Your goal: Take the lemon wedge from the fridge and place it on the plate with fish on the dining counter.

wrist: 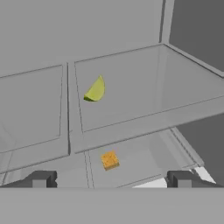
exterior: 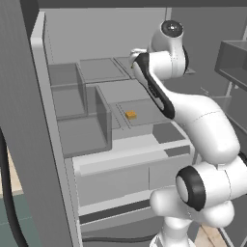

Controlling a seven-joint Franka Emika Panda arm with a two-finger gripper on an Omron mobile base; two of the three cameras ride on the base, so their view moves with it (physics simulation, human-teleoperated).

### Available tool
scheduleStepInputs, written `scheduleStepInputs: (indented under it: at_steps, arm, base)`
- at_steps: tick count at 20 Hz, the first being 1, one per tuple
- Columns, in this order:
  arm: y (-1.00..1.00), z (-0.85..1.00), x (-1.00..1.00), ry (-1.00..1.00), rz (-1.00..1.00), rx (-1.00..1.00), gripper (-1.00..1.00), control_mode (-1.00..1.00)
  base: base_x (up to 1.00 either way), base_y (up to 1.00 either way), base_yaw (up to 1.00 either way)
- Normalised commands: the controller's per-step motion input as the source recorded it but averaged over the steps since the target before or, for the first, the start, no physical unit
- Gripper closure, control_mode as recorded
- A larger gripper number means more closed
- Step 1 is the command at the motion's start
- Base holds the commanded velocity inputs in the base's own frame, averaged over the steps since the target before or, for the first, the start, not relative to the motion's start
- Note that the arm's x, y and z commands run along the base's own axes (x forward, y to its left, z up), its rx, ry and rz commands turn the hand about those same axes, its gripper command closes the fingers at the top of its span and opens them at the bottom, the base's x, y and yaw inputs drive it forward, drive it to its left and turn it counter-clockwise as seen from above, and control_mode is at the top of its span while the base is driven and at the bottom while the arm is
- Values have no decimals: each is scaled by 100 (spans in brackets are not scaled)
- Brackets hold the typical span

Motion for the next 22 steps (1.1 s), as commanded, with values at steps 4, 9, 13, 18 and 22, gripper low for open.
scheduleStepInputs:
  at_steps: [4,9,13,18,22]
  arm:
    - [1,-4,66,0,1,0,-100,-100]
    - [4,-17,61,0,1,0,-100,-100]
    - [0,-29,56,0,0,0,-100,-100]
    - [8,-26,64,0,0,0,-100,-100]
    - [14,-19,54,0,0,0,-100,-100]
  base:
    - [0,0,0]
    - [0,0,0]
    - [0,0,0]
    - [0,0,0]
    - [0,0,0]
